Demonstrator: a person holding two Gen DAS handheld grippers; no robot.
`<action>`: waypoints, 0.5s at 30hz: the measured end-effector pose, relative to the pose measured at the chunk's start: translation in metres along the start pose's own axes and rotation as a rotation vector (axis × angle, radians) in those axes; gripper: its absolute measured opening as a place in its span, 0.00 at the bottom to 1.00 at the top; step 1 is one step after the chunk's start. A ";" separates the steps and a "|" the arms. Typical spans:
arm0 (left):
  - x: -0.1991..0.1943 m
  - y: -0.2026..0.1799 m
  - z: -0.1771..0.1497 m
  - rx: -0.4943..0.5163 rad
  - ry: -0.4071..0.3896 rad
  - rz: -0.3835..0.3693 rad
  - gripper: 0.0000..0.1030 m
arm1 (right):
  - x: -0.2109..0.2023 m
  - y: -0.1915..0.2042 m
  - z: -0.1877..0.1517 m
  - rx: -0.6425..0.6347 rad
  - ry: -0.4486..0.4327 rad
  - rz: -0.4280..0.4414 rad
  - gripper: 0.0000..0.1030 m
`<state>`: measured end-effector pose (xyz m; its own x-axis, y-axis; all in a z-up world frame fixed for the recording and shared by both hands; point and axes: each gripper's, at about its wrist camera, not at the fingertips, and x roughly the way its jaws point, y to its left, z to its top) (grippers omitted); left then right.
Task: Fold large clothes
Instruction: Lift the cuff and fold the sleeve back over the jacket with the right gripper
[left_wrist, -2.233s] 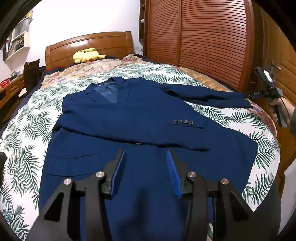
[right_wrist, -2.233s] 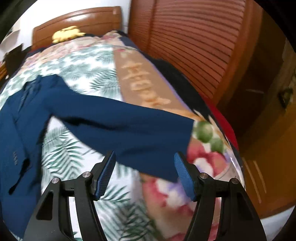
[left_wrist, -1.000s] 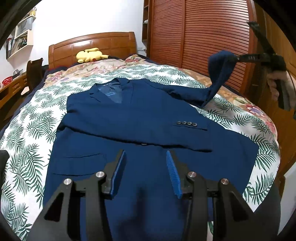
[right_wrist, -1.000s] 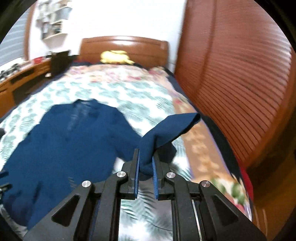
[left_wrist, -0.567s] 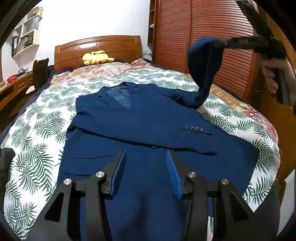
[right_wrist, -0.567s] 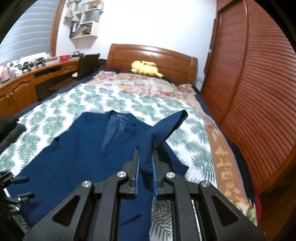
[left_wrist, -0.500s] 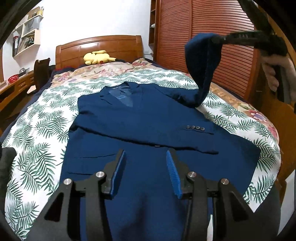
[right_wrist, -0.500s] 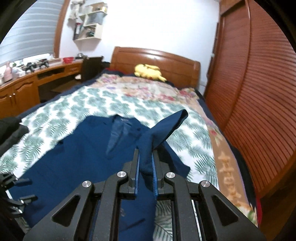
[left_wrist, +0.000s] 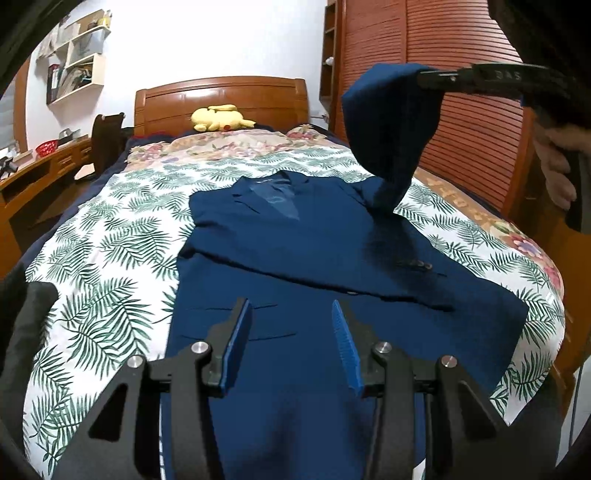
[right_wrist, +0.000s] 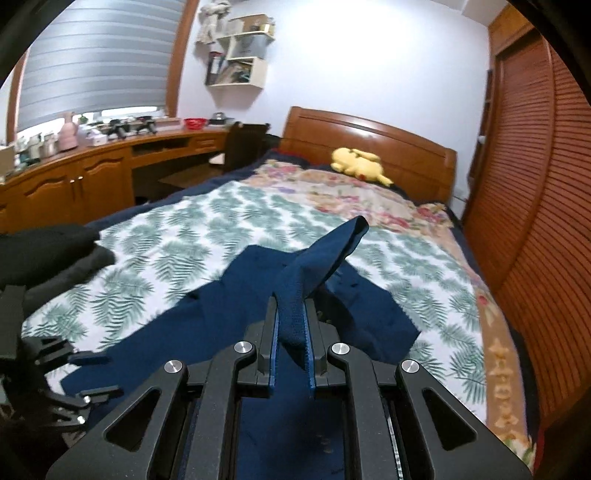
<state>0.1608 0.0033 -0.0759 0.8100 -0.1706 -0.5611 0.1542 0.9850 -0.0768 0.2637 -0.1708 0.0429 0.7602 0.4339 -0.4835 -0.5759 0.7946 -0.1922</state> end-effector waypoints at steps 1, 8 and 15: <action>-0.001 0.002 0.000 -0.004 0.000 0.002 0.43 | -0.001 0.004 -0.001 -0.002 0.001 0.013 0.08; -0.005 0.013 0.001 -0.030 -0.013 0.013 0.43 | 0.005 0.035 -0.008 -0.022 0.037 0.078 0.08; -0.006 0.019 0.002 -0.047 -0.020 0.022 0.43 | 0.010 0.044 -0.032 -0.020 0.107 0.106 0.10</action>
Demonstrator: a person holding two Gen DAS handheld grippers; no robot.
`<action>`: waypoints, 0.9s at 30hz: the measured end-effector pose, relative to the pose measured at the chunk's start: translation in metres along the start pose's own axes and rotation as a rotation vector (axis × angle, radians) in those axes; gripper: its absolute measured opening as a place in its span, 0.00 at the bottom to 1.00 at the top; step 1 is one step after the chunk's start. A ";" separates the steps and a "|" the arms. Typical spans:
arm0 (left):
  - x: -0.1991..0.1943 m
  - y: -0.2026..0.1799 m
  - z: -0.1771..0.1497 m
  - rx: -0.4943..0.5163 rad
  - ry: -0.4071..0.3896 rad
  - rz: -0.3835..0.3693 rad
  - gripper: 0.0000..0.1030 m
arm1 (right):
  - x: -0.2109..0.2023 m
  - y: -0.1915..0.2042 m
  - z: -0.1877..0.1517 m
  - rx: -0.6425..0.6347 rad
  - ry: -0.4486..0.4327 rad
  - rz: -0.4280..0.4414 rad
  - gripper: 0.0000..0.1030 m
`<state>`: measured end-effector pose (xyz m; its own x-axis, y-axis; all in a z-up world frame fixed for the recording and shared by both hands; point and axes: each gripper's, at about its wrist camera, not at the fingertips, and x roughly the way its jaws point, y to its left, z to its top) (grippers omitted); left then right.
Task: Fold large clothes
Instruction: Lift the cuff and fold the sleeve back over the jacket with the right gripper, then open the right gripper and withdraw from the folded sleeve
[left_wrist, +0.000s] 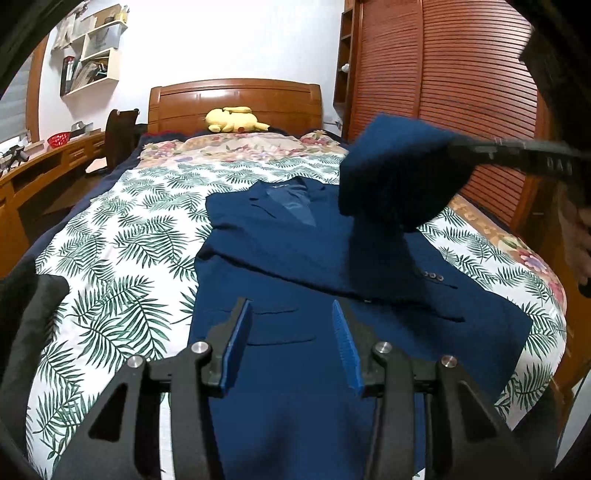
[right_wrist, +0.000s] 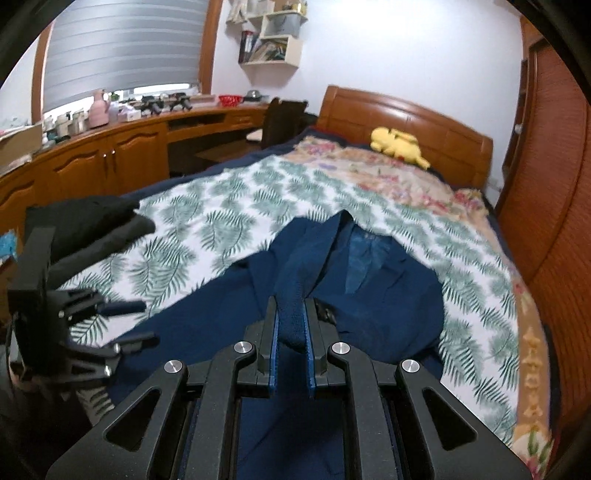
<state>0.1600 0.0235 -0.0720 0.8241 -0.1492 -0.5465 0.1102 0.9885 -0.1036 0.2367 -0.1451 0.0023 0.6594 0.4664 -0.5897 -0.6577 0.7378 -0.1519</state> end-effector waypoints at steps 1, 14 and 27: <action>0.000 0.001 0.000 -0.002 0.000 0.001 0.43 | 0.000 -0.001 -0.003 0.003 0.005 -0.003 0.11; 0.004 -0.003 -0.001 0.009 0.013 0.002 0.43 | 0.004 -0.030 -0.038 0.077 0.065 -0.059 0.55; 0.019 -0.011 -0.007 0.025 0.054 0.000 0.43 | 0.061 -0.069 -0.139 0.209 0.224 -0.134 0.54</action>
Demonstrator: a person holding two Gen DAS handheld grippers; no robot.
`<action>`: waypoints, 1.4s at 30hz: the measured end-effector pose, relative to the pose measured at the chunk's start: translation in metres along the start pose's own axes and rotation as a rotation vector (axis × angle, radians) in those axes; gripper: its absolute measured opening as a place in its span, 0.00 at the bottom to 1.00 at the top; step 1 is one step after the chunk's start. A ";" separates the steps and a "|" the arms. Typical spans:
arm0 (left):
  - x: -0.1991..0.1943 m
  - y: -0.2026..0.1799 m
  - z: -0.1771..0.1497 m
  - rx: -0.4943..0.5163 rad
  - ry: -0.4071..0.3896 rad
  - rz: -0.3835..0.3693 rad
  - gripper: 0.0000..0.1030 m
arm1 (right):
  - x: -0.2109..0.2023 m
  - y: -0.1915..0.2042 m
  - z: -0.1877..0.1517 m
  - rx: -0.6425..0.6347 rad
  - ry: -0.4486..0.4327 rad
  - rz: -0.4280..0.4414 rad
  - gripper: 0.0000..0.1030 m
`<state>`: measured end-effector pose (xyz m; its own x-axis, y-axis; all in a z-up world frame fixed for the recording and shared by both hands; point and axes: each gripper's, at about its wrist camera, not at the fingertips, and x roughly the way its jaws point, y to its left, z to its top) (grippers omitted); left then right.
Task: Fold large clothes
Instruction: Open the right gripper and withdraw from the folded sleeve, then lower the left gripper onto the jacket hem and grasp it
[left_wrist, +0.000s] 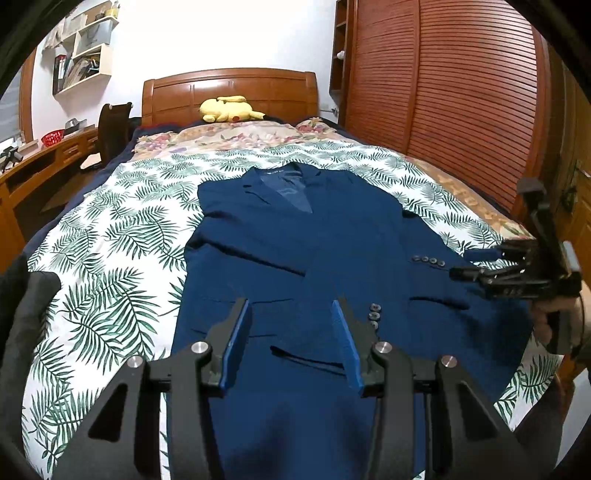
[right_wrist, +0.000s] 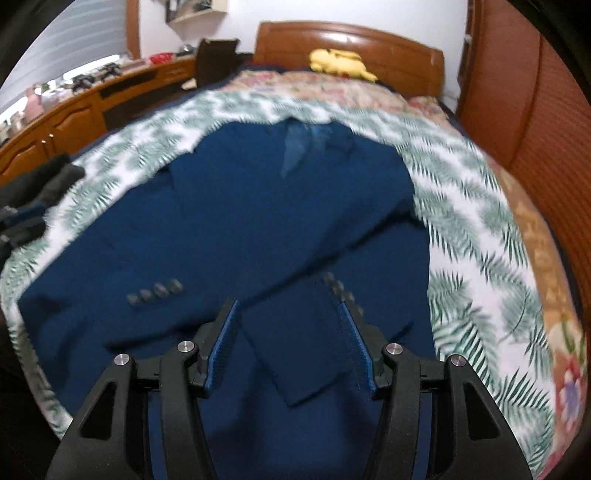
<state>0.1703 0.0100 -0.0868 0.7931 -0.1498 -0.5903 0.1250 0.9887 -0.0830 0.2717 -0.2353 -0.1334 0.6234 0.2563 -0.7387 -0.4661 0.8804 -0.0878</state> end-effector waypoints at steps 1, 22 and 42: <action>0.003 0.000 -0.001 0.001 0.010 0.004 0.43 | 0.006 -0.004 -0.005 0.009 0.012 -0.007 0.54; 0.082 -0.008 -0.019 -0.028 0.243 0.016 0.43 | 0.042 -0.026 -0.039 0.097 0.009 0.021 0.56; 0.101 0.010 -0.029 -0.052 0.328 -0.024 0.23 | 0.040 -0.023 -0.041 0.099 -0.010 0.020 0.56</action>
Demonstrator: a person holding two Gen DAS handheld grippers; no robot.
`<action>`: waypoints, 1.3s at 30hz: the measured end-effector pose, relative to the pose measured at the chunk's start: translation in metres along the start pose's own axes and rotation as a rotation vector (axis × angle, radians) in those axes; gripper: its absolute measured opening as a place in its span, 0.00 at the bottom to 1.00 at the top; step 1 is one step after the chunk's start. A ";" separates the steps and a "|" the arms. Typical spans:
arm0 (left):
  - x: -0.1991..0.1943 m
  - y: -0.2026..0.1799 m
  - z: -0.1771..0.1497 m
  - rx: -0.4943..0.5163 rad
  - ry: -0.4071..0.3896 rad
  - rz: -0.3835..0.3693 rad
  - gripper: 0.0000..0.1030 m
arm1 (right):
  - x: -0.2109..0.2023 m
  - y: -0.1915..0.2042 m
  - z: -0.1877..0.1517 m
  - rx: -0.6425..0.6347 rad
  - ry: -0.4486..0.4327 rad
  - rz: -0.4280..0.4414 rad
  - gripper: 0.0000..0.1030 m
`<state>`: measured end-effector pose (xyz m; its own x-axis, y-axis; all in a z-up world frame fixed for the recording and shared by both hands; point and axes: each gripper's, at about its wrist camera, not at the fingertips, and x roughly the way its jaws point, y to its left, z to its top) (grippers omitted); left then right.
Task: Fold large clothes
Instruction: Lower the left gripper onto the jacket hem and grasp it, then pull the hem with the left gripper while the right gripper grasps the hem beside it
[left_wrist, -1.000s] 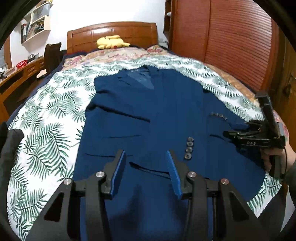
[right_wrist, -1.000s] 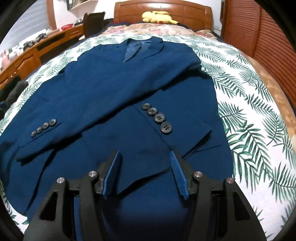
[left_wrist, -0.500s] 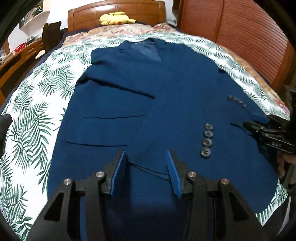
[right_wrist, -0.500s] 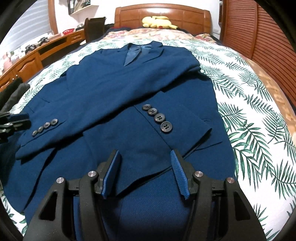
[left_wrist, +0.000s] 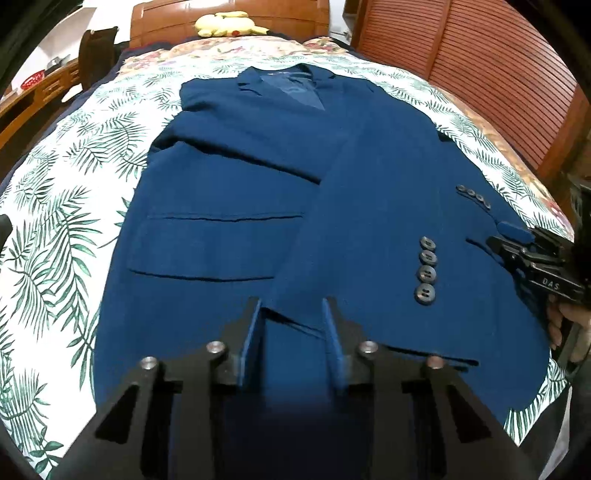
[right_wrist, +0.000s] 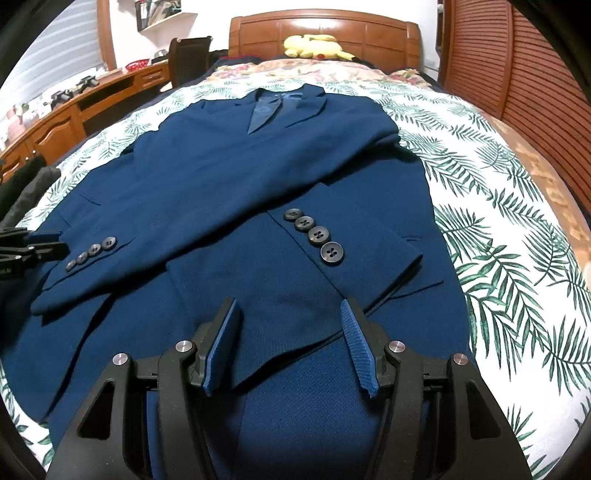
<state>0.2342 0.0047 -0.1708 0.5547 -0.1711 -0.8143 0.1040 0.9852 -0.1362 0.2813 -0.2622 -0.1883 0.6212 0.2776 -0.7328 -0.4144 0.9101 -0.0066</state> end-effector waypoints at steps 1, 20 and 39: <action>0.000 -0.002 0.000 0.008 0.001 0.005 0.15 | 0.000 0.000 0.000 0.000 -0.001 0.000 0.56; -0.054 0.029 0.028 -0.055 -0.237 0.175 0.06 | -0.003 -0.005 -0.002 0.027 -0.015 0.029 0.56; -0.103 0.052 -0.056 0.002 -0.170 0.166 0.23 | -0.003 -0.008 -0.003 0.043 -0.013 0.043 0.57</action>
<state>0.1367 0.0742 -0.1259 0.6956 -0.0058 -0.7184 0.0014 1.0000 -0.0068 0.2809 -0.2713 -0.1884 0.6124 0.3205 -0.7227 -0.4123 0.9094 0.0539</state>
